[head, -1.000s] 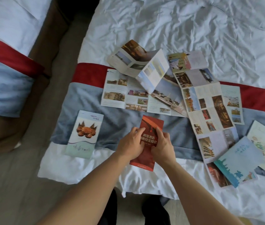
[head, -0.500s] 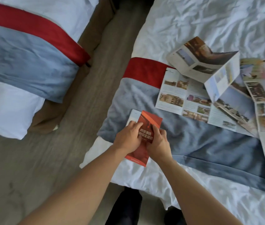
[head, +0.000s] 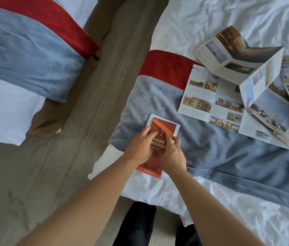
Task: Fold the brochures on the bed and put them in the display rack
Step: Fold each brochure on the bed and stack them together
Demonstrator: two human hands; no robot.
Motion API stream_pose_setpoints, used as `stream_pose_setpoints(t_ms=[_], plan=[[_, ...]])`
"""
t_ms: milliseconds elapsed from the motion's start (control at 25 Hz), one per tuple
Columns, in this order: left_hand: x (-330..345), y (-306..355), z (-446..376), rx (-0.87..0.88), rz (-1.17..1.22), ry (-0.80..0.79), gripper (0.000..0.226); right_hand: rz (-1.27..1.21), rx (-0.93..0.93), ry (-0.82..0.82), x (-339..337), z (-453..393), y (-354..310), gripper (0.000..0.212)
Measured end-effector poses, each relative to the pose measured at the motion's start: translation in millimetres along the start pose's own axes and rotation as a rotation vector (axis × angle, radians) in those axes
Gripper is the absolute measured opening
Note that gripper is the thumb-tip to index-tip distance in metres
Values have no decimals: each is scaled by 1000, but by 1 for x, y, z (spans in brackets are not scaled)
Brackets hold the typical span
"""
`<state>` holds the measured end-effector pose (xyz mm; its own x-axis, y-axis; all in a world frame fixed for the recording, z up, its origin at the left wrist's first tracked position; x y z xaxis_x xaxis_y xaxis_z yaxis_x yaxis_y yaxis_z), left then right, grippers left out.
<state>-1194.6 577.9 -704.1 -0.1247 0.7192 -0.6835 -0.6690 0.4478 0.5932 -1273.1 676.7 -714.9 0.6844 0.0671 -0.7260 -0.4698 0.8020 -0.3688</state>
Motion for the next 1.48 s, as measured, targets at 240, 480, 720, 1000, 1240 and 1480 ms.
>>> stream_pose_setpoints(t_ms=[240,480,720,1000,1240,1480], plan=[[-2,3,-2,26,-62,26,47,57,10,4,4,4,-1,75],[15,5,5,82,-353,-87,64,148,-33,-39,7,8,-3,69],[21,7,8,73,-499,-88,67,423,-160,7,9,8,-8,68],[24,10,9,88,-527,-122,65,501,-226,12,12,9,-9,67],[14,55,-2,115,-455,-64,49,430,-219,54,-24,19,6,60],[38,134,-4,177,-494,-118,43,329,-137,108,-88,37,62,45]])
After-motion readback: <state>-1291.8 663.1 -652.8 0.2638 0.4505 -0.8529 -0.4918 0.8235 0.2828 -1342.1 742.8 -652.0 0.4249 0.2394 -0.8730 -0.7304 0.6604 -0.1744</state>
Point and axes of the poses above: each hand's wrist, its own z-axis away from the middle knuckle, its own x-axis out of the palm, y = z × x, the point moved 10 cm from there along -z, towards the middle knuckle, and after that the axes turned 4 degrees about z, right-handed, at the moved point
